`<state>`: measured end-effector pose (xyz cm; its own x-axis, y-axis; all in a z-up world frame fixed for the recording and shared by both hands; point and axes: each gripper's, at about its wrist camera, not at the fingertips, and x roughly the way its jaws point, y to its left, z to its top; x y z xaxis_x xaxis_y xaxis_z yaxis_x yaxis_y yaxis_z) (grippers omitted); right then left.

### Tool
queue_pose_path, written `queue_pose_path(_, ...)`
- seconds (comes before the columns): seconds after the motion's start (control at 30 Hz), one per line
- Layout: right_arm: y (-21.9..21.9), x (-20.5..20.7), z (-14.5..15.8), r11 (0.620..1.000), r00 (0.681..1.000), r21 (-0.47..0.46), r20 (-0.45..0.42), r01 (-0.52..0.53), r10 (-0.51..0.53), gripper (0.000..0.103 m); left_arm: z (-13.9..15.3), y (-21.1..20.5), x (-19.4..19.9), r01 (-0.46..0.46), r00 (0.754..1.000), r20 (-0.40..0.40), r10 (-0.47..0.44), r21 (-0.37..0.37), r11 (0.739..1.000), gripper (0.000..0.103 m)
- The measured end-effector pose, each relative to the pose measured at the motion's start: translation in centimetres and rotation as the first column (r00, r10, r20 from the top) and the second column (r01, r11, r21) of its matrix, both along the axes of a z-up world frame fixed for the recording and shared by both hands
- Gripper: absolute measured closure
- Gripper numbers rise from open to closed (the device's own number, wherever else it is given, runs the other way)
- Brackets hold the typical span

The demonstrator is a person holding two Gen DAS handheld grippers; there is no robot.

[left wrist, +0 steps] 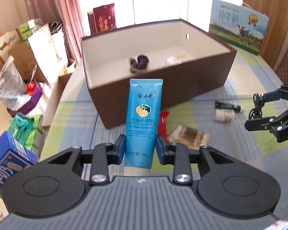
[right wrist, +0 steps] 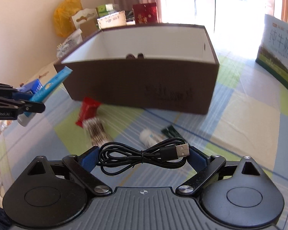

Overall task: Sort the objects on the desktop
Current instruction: 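Carry the blue tube and black cable over the brown box with both tools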

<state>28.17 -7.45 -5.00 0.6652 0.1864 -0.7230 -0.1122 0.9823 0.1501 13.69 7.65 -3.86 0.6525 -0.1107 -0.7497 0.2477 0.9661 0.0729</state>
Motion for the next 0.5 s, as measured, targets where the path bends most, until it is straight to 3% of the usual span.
queue_pose_path(0.27,0.6,3.7,4.4,0.998,0.994,0.030,0.103,-0.047,0.044,0.010,2.9,-0.5,2.9,0.036,0.996,0.075,-0.037,0.009,0.999,0.075)
queue_pose_path(0.5,0.6,8.8,6.3,0.999,0.987,0.007,0.153,-0.049,0.048,0.010,4.6,-1.2,7.8,0.050,0.993,0.110,-0.050,-0.001,0.999,0.074)
